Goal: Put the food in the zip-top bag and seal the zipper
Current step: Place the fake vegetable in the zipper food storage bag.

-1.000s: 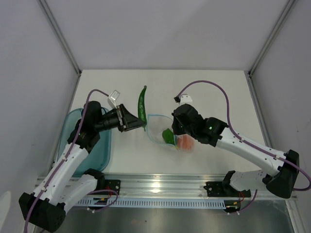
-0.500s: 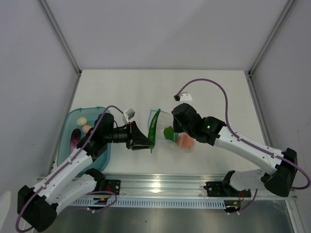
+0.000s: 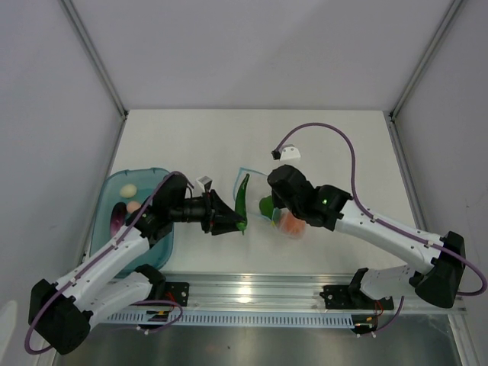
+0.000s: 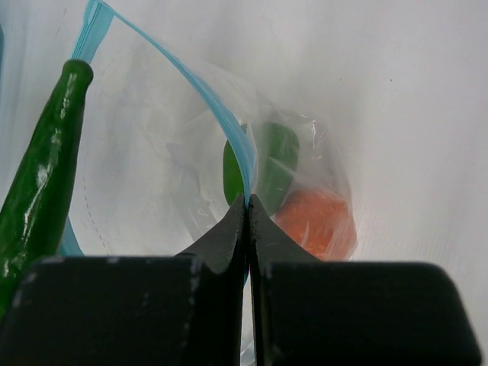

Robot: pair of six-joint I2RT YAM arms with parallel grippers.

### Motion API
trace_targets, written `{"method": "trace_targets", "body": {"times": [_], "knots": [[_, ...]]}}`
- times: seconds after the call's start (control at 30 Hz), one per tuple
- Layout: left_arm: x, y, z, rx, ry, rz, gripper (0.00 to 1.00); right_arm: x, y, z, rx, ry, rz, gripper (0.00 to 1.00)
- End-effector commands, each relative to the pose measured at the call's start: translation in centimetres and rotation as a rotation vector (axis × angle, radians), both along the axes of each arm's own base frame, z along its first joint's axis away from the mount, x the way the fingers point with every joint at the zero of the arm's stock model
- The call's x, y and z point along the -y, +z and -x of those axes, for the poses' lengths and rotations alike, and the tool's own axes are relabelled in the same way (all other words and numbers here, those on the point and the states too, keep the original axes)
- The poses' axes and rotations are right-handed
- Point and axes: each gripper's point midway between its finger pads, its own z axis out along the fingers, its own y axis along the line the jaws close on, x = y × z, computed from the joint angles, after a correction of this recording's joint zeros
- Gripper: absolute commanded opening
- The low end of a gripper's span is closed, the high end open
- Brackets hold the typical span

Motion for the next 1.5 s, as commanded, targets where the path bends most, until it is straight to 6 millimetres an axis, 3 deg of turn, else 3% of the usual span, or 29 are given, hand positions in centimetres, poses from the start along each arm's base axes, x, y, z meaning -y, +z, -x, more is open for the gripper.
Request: {"method": "trace_targets", "body": {"times": [0.0,0.17,0.23,0.73,0.9,1.27,1.33,1.4,1.47], "knots": [[-0.2,0.9,0.4,-0.225,0.065,-0.047,0.24,0.2,0.7,-0.7,0.074,-0.026,0.022,0.0],[-0.3,1.2,0.1,-0.27,0.104,-0.067,0.26,-0.4,0.2,-0.1,0.114,-0.02,0.042,0.0],[-0.8,0.0,0.5,-0.339,0.12,-0.124,0.26,-0.3,0.2,-0.1,0.134,-0.036,0.051,0.0],[-0.8,-1.4,2.2,-0.408,0.123,-0.157,0.25,-1.1,1.2,0.5,0.227,-0.069,0.035,0.0],[0.2,-1.4,1.1,-0.428,0.121,-0.141,0.24,-1.5,1.0,1.1,0.233,-0.042,0.054,0.0],[2.4,0.7,-2.1,-0.393,0.137,-0.078,0.27,-1.5,1.1,2.0,0.234,-0.025,0.042,0.0],[2.6,0.9,-2.5,-0.384,0.137,-0.07,0.36,-1.5,1.0,2.0,0.232,-0.025,0.046,0.0],[2.7,1.0,-2.6,-0.38,0.139,-0.069,0.55,-1.5,1.0,2.1,0.23,-0.022,0.043,0.0],[2.8,1.3,-2.8,-0.367,0.136,-0.068,0.64,-1.5,1.0,2.2,0.229,-0.018,0.042,0.0]]}}
